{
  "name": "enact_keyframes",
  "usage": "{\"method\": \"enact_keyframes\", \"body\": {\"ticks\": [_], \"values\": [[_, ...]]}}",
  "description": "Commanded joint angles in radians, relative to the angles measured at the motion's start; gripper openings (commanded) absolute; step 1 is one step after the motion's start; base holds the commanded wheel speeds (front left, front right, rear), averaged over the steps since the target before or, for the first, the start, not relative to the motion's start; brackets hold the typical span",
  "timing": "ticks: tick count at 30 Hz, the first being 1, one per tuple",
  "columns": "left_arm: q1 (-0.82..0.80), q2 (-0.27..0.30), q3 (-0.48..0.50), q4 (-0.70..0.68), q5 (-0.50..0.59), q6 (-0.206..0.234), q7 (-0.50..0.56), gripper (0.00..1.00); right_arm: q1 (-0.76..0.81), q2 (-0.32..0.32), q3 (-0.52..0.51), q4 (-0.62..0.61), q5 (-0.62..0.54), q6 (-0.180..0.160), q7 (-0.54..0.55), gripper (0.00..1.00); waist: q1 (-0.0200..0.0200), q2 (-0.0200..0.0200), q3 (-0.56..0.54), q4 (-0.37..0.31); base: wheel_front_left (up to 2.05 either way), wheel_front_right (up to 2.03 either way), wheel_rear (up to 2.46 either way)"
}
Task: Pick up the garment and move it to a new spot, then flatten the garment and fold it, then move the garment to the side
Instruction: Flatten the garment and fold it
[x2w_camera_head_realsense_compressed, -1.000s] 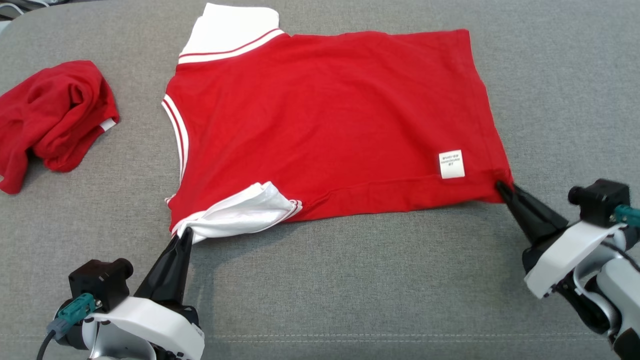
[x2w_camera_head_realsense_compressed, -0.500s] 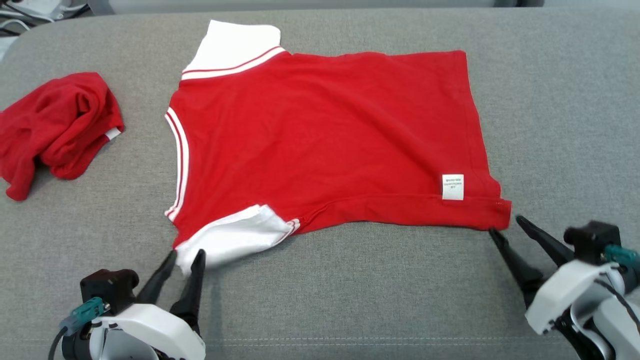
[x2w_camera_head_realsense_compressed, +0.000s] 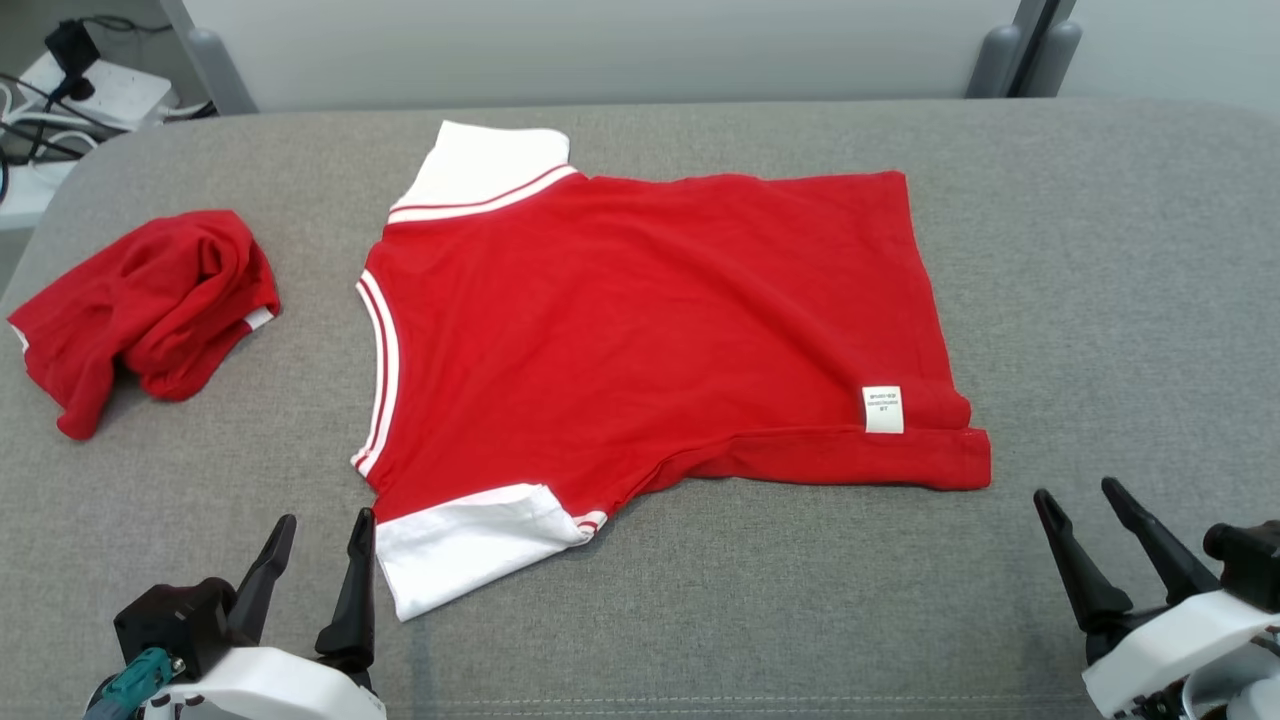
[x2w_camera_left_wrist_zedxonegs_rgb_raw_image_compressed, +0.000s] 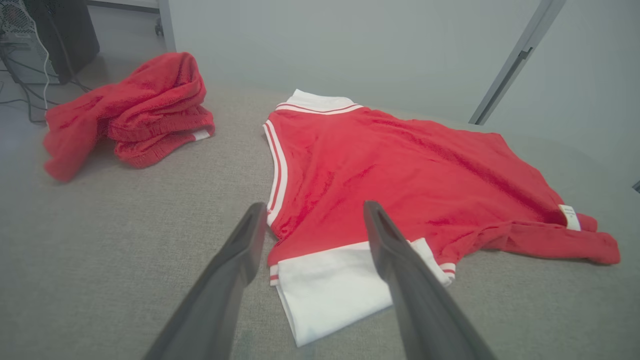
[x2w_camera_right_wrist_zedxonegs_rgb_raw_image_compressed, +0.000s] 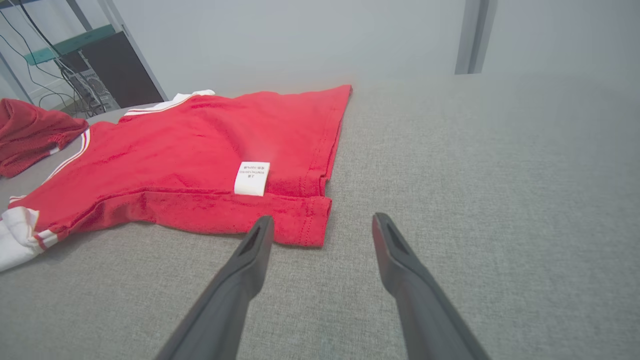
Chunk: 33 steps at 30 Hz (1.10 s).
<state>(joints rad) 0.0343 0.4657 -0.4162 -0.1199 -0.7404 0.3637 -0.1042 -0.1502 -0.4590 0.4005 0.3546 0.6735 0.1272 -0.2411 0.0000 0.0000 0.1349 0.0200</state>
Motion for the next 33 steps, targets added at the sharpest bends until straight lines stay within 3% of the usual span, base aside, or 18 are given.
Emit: {"method": "enact_keyframes", "body": {"ticks": [1, 10, 16, 23, 33], "values": [[-0.05, 0.028, 0.039, -0.026, 0.013, 0.008, -0.015, 1.0, 0.013, 0.0, -0.024, -0.042, -0.028, 0.003, -0.011, 1.0, 0.0, 0.0, -0.016, -0.008, 0.0, 0.0, 0.0], [-0.134, 0.026, 0.014, 0.044, 0.075, -0.014, -0.063, 1.0, 0.024, 0.188, -0.25, -0.159, -0.243, 0.003, 0.056, 1.0, 0.0, 0.0, -0.063, -0.014, 0.0, 0.0, 0.0], [-0.141, 0.013, 0.016, 0.108, 0.089, -0.047, -0.12, 1.0, 0.078, 0.282, -0.313, -0.241, -0.358, 0.003, 0.068, 1.0, 0.0, 0.0, -0.085, -0.011, 0.0, 0.0, 0.0], [-0.09, -0.022, 0.086, 0.157, 0.11, -0.103, -0.156, 1.0, 0.172, 0.333, -0.333, -0.282, -0.422, 0.003, 0.044, 1.0, 0.0, 0.0, -0.11, -0.005, 0.0, 0.0, 0.0], [-0.002, -0.149, 0.29, 0.168, 0.211, -0.208, -0.157, 1.0, 0.248, 0.363, -0.366, -0.305, -0.455, 0.003, 0.027, 1.0, 0.0, 0.0, -0.143, 0.009, 0.0, 0.0, 0.0]]}}
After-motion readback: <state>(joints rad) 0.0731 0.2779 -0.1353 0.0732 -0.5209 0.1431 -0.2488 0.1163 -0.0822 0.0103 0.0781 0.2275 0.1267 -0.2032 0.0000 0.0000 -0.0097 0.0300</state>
